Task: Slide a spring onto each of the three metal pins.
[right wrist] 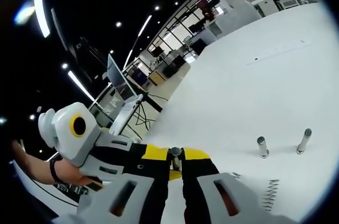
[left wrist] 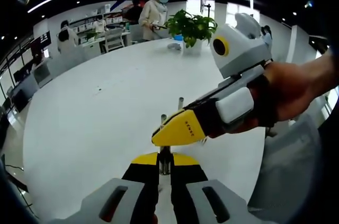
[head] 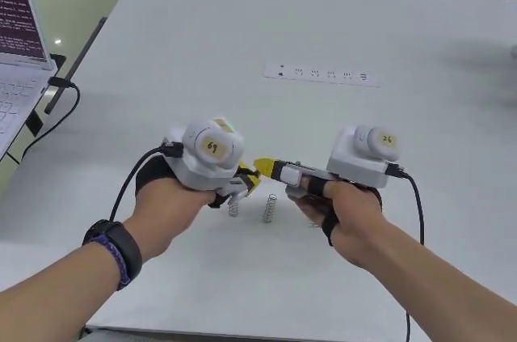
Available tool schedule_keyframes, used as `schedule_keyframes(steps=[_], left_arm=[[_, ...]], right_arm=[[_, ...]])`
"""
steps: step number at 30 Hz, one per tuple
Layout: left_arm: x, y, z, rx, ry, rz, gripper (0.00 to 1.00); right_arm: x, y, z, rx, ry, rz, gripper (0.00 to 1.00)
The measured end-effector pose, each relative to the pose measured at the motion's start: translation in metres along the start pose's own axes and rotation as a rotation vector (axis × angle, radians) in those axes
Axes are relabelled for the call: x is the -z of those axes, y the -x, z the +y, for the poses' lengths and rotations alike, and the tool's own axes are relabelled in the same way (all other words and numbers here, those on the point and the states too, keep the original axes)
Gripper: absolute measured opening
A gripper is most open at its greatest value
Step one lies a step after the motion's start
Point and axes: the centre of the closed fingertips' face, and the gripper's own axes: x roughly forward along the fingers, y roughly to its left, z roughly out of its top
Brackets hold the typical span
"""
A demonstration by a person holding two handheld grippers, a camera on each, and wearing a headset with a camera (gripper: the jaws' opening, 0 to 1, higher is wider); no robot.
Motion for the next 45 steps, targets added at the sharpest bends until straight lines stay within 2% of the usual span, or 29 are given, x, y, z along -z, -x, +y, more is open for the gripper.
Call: schedule_keyframes(steps=[11,15,25,35,45], left_arm=[[-0.005,-0.003,0.0,-0.002,0.024,-0.036,0.0],[-0.006,-0.006,0.0,0.003,0.031,-0.046,0.0],[-0.002,-0.009,0.002,-0.004,0.061,-0.063,0.0],[-0.004,-0.009,0.01,-0.033,0.016,-0.13,0.0],[-0.007,-0.015,0.018,-0.04,0.011,-0.153,0.0]], right_arm=[[-0.005,0.001,-0.002,0.036,0.083,0.017,0.05],[-0.005,0.002,-0.002,0.047,0.132,0.04,0.05],[-0.002,-0.003,-0.003,0.065,0.201,0.073,0.05],[-0.005,-0.009,0.001,0.045,0.307,0.118,0.06],[-0.009,-0.015,-0.003,0.047,0.396,0.176,0.08]])
